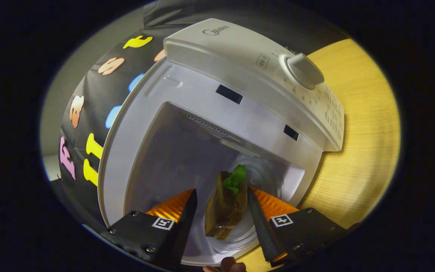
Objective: Open the microwave, put the food inside, and close the microwave door.
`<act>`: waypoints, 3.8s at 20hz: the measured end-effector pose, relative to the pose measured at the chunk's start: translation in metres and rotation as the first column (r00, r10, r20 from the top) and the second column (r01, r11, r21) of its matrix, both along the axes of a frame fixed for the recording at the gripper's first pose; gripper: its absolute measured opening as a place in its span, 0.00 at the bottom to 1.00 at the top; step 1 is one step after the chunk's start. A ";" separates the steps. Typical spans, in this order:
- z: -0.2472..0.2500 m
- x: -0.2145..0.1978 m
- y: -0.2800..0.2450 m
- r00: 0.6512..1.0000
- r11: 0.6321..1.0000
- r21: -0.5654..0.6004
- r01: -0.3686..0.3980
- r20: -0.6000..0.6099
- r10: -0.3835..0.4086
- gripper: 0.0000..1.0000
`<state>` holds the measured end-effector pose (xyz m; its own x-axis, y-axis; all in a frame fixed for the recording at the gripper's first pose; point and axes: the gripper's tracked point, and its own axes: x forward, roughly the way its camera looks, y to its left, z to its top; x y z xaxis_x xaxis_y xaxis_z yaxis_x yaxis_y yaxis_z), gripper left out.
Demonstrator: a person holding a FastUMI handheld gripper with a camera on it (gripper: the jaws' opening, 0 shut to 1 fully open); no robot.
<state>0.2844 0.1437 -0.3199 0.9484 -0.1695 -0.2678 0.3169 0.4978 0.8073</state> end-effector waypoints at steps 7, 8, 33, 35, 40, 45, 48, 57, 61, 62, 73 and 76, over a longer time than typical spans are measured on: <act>0.022 -0.043 0.003 0.988 0.975 -0.161 -0.153 -0.025 0.151 0.80; 0.024 -0.051 0.006 0.983 0.967 -0.177 -0.184 -0.031 0.181 0.80; 0.153 -0.263 0.010 0.948 0.545 -0.810 -0.216 -0.040 0.316 0.37; 0.164 -0.281 0.024 0.938 0.515 -0.829 -0.217 -0.030 0.347 0.28; 0.170 -0.309 0.073 0.884 0.504 -0.819 -0.274 -0.009 0.467 0.05; 0.164 -0.340 0.132 0.810 0.466 -0.813 -0.349 -0.012 0.586 0.02; 0.159 -0.351 0.165 0.755 0.448 -0.801 -0.396 -0.007 0.655 0.01; 0.146 -0.380 0.242 0.652 0.392 -0.788 -0.474 -0.015 0.758 0.01; 0.142 -0.381 0.272 0.625 0.388 -0.776 -0.498 -0.011 0.781 0.01; 0.141 -0.382 0.282 0.610 0.384 -0.770 -0.509 -0.008 0.793 0.01; 0.111 -0.363 0.319 0.623 0.414 -0.743 -0.526 -0.006 0.782 0.01; 0.111 -0.363 0.314 0.630 0.428 -0.739 -0.521 0.006 0.777 0.01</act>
